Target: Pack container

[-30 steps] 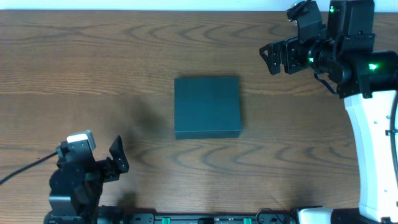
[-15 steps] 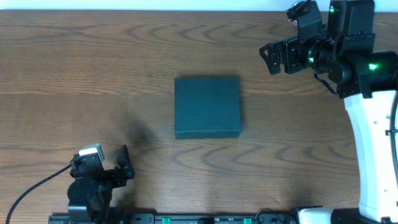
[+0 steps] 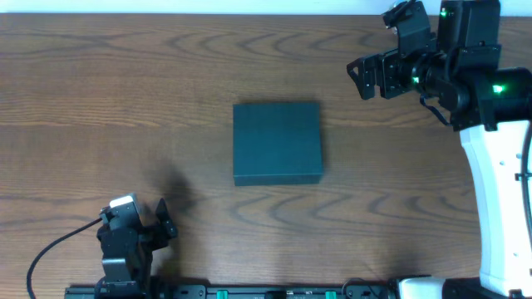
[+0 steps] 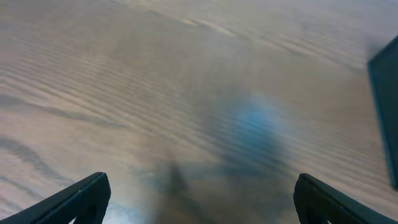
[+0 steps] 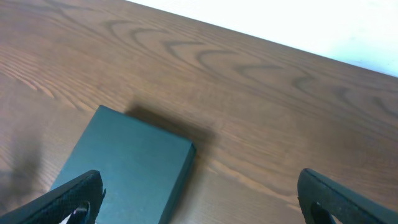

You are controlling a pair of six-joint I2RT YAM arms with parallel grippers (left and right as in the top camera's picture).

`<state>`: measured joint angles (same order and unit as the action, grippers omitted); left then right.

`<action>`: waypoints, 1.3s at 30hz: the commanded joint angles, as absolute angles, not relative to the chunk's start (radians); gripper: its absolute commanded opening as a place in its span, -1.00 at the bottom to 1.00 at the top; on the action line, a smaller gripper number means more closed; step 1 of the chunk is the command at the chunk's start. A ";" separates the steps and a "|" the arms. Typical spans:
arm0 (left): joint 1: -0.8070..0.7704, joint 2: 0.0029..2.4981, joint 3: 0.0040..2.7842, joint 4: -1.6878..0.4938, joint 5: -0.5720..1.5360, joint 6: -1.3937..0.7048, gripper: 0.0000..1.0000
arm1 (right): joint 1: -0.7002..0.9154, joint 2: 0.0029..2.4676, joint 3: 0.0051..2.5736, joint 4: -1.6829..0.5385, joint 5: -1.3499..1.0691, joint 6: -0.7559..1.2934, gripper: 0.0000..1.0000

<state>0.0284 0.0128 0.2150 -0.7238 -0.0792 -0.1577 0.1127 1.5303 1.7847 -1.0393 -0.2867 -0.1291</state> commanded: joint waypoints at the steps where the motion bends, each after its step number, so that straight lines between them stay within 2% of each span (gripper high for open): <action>1: 0.037 0.004 0.179 -0.715 -0.093 -0.142 0.91 | 0.118 1.523 1.792 -1.041 -0.284 -0.136 0.98; 9: 0.037 0.004 0.161 -0.706 -0.086 -0.068 0.90 | 0.118 1.523 1.792 -1.041 -0.284 -0.136 0.98; 33: 0.037 0.004 0.161 -0.706 -0.085 -0.067 0.90 | 0.118 1.522 1.792 -1.041 -0.285 -0.136 0.98; 39: 0.037 0.004 0.161 -0.706 -0.085 -0.067 0.91 | 0.171 1.398 1.779 -1.040 -0.284 -0.136 0.98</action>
